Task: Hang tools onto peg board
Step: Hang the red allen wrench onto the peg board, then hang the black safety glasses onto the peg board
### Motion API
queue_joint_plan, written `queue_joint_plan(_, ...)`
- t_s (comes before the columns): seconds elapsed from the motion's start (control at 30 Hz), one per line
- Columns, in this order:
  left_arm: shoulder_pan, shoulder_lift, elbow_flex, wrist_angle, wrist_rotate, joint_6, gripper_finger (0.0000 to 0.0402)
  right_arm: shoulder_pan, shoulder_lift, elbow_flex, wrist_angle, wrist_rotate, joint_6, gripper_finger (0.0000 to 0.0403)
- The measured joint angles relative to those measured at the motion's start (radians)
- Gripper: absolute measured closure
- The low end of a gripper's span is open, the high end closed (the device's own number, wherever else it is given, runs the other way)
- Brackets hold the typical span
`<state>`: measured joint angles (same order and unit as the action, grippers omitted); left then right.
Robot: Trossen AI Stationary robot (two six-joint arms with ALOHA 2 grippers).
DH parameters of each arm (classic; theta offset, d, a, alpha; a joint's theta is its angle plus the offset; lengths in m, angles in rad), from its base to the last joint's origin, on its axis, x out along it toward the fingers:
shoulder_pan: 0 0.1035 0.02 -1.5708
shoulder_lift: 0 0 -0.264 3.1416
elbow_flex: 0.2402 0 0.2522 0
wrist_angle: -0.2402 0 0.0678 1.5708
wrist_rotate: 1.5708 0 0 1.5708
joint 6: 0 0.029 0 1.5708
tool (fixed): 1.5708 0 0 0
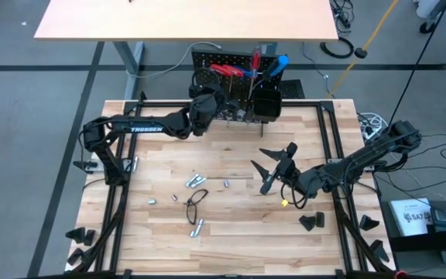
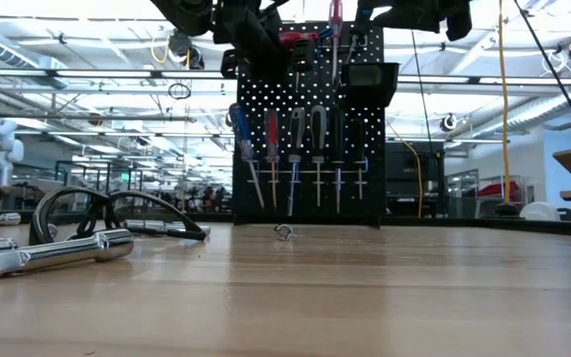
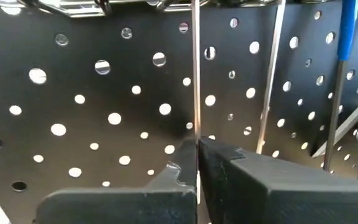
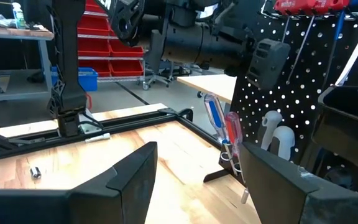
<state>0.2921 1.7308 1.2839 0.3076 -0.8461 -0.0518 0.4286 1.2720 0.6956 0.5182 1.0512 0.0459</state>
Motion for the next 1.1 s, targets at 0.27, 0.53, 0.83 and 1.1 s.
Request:
queue_joint_plan(0.27,-0.001,0.019,-0.004,-0.048,0.012,0.005,0.0324,0.0,0.0,0.0,-0.002,0.0,0.003,0.0181)
queue_joint_plan(0.53,-0.02,-0.005,-0.003,-0.195,-0.05,0.008,0.024,0.0,0.0,0.0,-0.024,-0.001,0.014,0.0181)
queue_joint_plan(0.83,-0.156,-0.085,-0.003,-0.242,-0.101,0.095,0.0178,0.0,0.0,0.0,-0.028,-0.001,0.014,0.0181)
queue_joint_plan(1.1,-0.353,-0.201,-0.002,-0.479,-0.239,0.162,0.0173,-0.002,0.0,0.0,-0.039,-0.004,-0.016,0.0181)
